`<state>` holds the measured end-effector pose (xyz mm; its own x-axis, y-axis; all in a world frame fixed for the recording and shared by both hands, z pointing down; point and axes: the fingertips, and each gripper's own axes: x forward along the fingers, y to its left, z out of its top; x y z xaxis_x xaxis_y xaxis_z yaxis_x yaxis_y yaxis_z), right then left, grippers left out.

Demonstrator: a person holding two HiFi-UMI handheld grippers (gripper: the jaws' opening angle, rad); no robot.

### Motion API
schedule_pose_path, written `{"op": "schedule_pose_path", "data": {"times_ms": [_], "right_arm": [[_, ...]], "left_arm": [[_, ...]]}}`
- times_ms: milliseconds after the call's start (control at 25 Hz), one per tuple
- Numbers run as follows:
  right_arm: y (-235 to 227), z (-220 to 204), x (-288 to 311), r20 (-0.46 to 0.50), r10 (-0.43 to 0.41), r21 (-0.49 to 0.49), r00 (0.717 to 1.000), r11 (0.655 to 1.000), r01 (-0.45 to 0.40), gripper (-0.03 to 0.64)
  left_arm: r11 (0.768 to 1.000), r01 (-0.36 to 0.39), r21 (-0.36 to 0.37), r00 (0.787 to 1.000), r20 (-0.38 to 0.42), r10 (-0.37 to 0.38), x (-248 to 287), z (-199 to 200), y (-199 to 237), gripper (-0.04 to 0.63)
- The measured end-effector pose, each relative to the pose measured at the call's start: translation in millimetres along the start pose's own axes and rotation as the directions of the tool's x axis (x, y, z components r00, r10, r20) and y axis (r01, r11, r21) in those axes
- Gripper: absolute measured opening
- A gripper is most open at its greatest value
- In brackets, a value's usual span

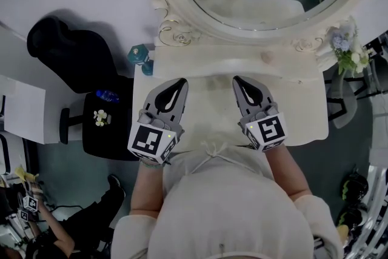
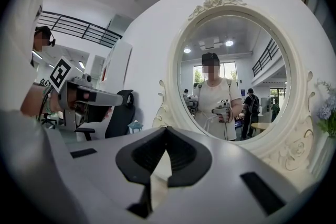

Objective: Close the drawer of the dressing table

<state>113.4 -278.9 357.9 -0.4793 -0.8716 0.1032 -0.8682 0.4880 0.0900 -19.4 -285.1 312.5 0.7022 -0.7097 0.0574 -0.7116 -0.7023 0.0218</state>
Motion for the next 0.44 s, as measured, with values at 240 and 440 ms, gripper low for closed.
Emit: {"op": "schedule_pose_path", "data": {"times_ms": [240, 440], "right_arm": [[-2.0, 1.6, 1.3, 0.010, -0.007, -0.011, 1.000, 1.000, 0.008, 0.000], [-0.4, 8.3, 2.4, 0.046, 0.000, -0.043, 0.999, 0.999, 0.002, 0.000]], "left_arm": [[1.000, 0.004, -0.014, 1.000, -0.001, -0.004, 4.7, -2.5, 0.5, 0.020], [1.000, 0.021, -0.023, 1.000, 0.013, -0.021, 6.4, -2.9, 2.5, 0.021]]}}
